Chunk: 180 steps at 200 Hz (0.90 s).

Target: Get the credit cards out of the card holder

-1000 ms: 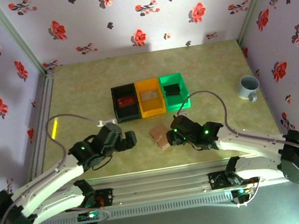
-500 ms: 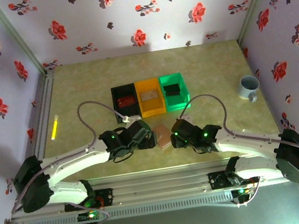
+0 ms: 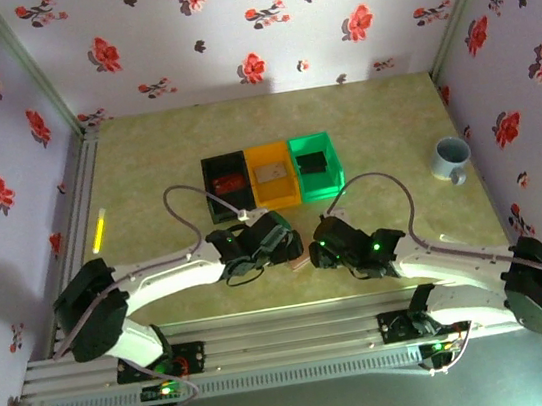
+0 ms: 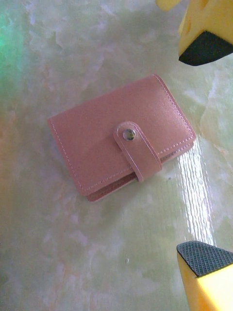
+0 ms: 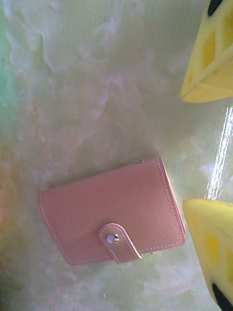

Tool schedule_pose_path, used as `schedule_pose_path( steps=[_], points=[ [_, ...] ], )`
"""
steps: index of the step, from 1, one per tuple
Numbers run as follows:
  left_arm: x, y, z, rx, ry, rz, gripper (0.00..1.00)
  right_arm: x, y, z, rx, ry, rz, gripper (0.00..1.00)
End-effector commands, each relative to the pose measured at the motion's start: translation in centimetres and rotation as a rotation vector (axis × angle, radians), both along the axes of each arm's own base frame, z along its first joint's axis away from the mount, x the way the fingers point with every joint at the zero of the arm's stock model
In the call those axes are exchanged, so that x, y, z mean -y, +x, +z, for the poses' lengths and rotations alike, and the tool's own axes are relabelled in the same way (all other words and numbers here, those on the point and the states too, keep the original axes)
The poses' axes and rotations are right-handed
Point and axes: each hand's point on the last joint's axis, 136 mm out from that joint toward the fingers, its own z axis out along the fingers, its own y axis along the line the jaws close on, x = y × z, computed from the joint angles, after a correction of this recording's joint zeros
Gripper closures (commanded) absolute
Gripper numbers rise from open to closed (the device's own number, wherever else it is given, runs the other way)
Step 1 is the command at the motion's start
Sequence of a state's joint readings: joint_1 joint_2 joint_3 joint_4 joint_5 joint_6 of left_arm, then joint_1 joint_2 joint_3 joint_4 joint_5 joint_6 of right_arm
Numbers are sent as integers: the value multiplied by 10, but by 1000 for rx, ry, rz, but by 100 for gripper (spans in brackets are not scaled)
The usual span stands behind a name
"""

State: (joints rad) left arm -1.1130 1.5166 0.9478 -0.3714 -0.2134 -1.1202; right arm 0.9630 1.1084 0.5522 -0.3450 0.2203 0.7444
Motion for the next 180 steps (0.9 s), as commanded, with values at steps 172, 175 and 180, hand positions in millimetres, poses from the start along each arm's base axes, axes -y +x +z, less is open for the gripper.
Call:
schedule_pose_path(
  steps=[172,175,180],
  points=[
    [23,14,-38,-111,18,94,23,0,-10,-2,-3,52,21,49],
    [24,14,-39,-113,20,93,23,0,-10,-2,-3,53,22,49],
    [24,15,-41,-114,25,92,24,0,-10,-2,-3,52,21,49]
  ],
)
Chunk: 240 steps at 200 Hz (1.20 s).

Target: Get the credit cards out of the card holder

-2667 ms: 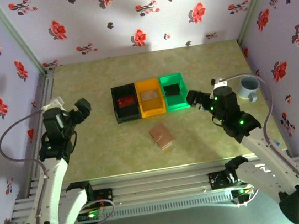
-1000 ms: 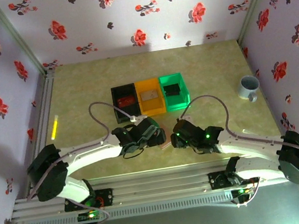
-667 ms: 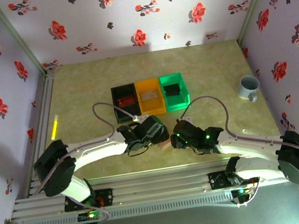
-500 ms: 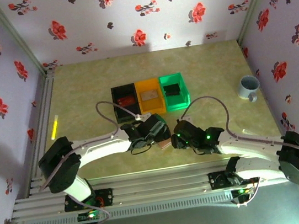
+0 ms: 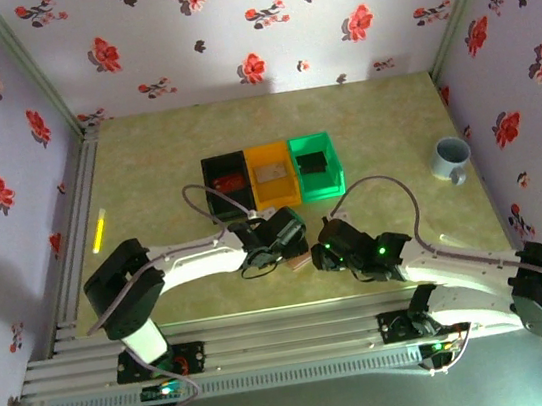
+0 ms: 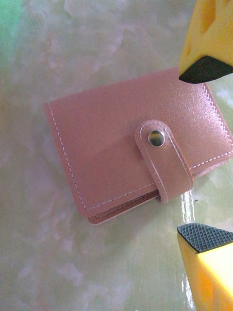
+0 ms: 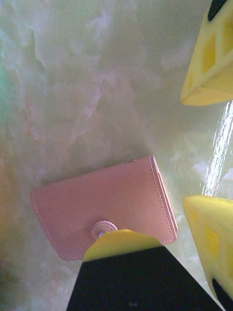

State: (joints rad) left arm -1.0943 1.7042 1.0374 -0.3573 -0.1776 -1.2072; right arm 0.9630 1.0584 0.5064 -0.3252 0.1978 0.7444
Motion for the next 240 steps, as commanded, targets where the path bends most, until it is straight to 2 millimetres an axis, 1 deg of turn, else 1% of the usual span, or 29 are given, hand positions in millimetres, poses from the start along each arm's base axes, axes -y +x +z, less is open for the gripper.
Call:
schedule_pose_path(
  steps=[1,27,89,133,150,224,240],
  points=[
    [4,4,-5,-20,-1,16,24,-3,-3,0,-2,22,8,49],
    [1,6,-12,-31,15,25,26,-4,-4,-1,-9,27,14,49],
    [-7,14,-17,-32,25,45,30,-6,-6,-7,-23,24,23,49],
    [-3,19,-16,-27,22,43,35,-7,-5,-11,-27,15,24,50],
    [-1,20,-16,-27,25,36,39,-8,-5,-12,-28,15,27,50],
    [1,19,-24,-42,43,17,44,-16,-1,-23,-36,-2,46,53],
    [1,19,-26,-43,46,12,48,-19,1,-25,-29,-9,52,53]
  ],
)
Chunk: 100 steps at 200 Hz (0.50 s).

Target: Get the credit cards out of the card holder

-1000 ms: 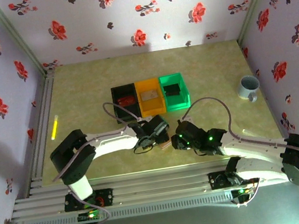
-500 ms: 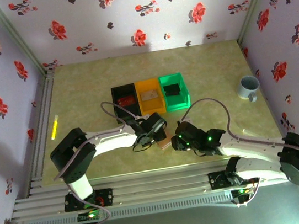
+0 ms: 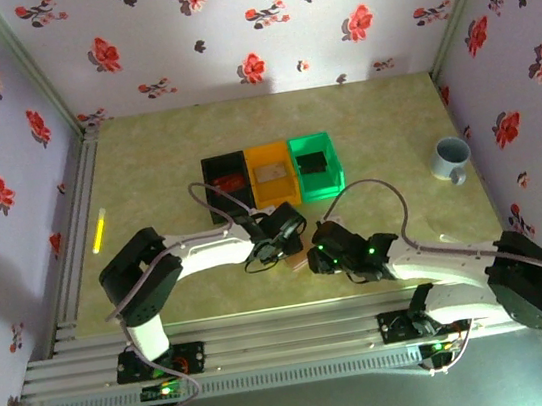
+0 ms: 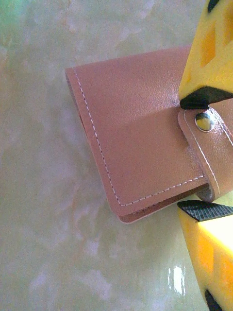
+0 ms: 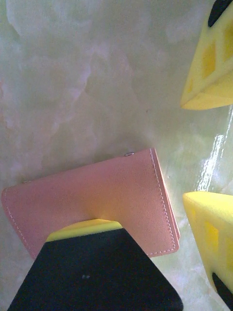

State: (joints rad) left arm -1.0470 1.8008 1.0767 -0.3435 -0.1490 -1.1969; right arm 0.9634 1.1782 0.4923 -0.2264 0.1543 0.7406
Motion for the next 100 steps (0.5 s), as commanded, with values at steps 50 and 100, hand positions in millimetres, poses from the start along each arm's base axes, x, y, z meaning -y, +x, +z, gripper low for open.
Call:
schedule_pose_path(
  steps=[50,100],
  points=[
    [-2,1,-8,-10,28,-18,55,-12,6,-14,8,-29,36,55],
    [-5,-2,-12,-18,30,-22,67,-15,7,-19,2,-23,29,58]
  ],
)
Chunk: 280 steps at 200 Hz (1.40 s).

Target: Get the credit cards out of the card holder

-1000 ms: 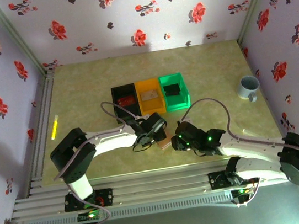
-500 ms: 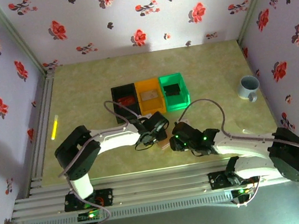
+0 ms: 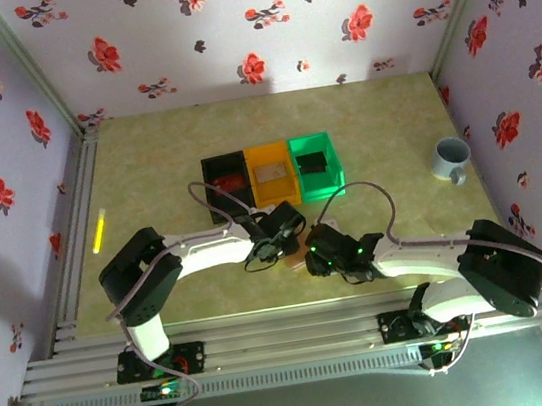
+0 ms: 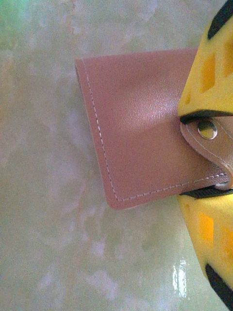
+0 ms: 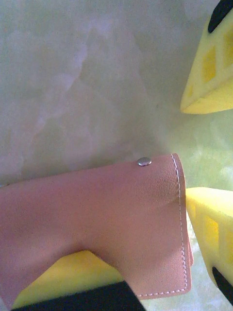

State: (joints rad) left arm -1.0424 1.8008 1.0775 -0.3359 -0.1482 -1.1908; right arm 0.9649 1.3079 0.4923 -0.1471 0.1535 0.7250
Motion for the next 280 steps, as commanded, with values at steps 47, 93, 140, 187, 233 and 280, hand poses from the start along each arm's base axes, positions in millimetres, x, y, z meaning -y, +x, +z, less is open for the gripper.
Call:
schedule_pose_path(
  steps=[47,93,140,187,233,280],
  points=[
    [-9,-8,-17,-29,32,-28,80,-10,4,6,24,30,10,60],
    [-13,-13,-20,-35,32,-46,85,-17,6,21,41,84,18,61],
    [-14,-17,-17,-36,30,-64,78,-16,17,44,105,90,-15,63],
    [-15,-14,4,1,23,-83,65,-13,28,43,110,45,-25,66],
    [-11,-11,19,19,22,-93,52,1,37,34,83,75,-83,69],
    [7,-11,30,25,0,-111,47,2,35,20,48,91,-96,70]
  ],
)
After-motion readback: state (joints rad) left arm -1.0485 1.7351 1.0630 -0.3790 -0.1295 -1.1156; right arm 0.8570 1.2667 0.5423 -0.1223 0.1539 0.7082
